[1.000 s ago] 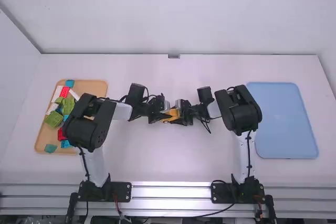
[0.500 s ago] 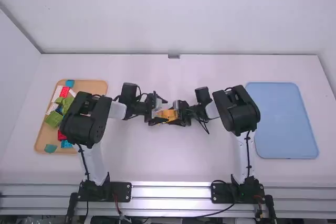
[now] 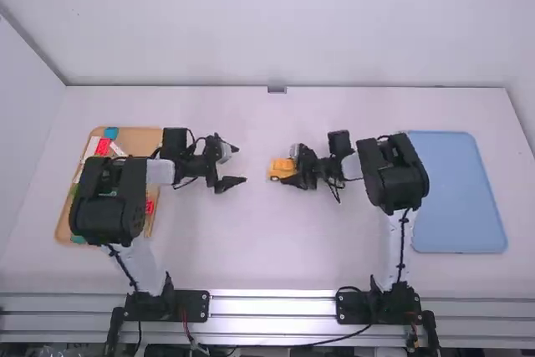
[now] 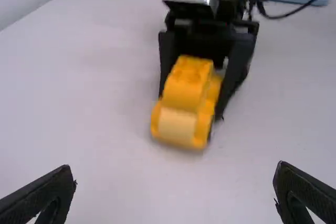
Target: Assemble lego blocks to make yellow taxi
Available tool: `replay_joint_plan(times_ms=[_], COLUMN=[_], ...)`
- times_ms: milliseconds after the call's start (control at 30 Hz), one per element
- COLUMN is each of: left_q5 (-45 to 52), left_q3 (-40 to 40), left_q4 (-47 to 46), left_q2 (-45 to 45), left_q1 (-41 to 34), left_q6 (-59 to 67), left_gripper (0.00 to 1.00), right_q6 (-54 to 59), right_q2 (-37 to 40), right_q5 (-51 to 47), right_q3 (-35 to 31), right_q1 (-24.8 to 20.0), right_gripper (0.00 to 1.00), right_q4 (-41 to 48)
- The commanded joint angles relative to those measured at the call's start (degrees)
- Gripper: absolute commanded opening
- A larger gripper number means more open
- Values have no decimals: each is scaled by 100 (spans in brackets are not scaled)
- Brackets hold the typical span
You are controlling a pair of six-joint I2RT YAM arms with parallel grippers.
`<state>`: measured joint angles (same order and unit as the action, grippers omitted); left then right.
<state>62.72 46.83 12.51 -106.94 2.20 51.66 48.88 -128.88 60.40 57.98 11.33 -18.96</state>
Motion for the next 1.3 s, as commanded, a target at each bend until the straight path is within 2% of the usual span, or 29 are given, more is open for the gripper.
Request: replay_joint_plan(times_ms=[0,133,200,267,333,433,600,767,900,1133,1267], left_q5=[-205,-776,-1040,-1137,-1117,-1126,-1134,-1134,-1123,-1117,-1117], left_q3=[-39,-42,-42,-42,-42,-42,-39,-39,-39,-42,-42], left_q4=[-173,-437,-481,-481,-476,-452,-433,-402,-348,-365,-433], left_q2=[90,87,87,87,87,87,87,87,87,87,87], left_q1=[175,275,243,229,229,236,234,232,229,243,245], left_q6=[22,22,24,22,26,26,42,44,28,20,22], left_gripper=[99,99,99,99,99,99,99,99,99,99,99], right_q6=[-243,-197,2,42,42,-31,-793,-1757,-2304,-3141,-3209], right_q2=[389,1147,1591,1899,2103,2400,2809,2721,2409,1567,1421], right_q5=[-553,-1504,-2463,-3121,-3521,-3910,-4511,-4769,-4500,-5180,-5320], right_q3=[111,444,664,815,883,883,881,870,870,870,870], right_q1=[-310,-793,-1049,-1279,-1480,-1821,-2680,-3547,-3976,-4319,-4310], right_gripper=[58,58,52,45,43,41,41,42,46,49,51], right_q4=[444,1998,2881,3353,3563,3622,3545,3154,2789,2081,2173])
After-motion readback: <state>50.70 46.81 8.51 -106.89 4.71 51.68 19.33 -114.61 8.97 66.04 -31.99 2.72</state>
